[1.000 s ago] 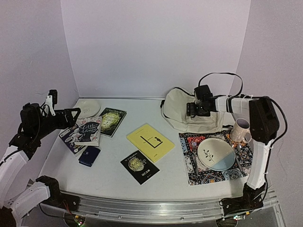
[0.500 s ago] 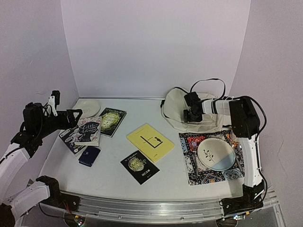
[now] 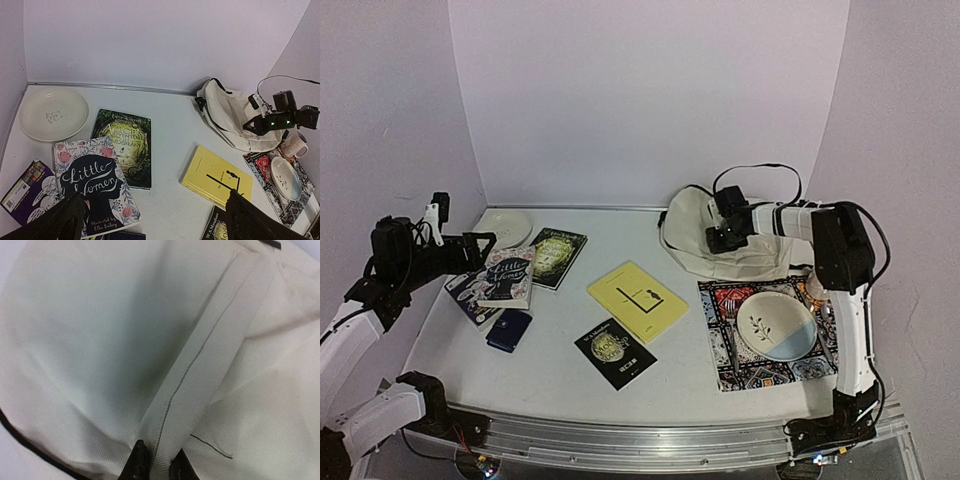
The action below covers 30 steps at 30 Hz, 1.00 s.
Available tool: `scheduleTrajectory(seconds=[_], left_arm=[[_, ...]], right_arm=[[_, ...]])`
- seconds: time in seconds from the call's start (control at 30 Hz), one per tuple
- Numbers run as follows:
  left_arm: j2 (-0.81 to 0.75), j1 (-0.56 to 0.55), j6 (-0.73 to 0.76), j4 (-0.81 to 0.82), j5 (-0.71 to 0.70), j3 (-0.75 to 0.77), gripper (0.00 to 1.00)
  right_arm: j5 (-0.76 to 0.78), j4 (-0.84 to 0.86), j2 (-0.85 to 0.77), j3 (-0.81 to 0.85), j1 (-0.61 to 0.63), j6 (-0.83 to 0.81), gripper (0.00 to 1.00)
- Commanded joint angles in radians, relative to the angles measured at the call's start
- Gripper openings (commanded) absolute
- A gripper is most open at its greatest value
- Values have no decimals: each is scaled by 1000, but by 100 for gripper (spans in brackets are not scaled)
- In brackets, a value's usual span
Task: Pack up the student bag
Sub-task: Grab the student bag from the corner of the board, then put down the book in the student bag.
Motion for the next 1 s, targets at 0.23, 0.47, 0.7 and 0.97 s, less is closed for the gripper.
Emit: scheduleTrajectory(seconds=[0.23,0.47,0.7,0.97], left_arm=[[29,3,10,42,28,41,100],[54,2,9,40,23,45,99],[67,3,-2,39,35,50,99],[84,3,-8,39,63,53,100]], right_arm=[[-295,-2,-257,51,85,-299,0],[-449,-2,-335,62,138,-379,0],[-606,21,-417,51,176,-423,0],[-811,28,-498,41,212,-416,0]])
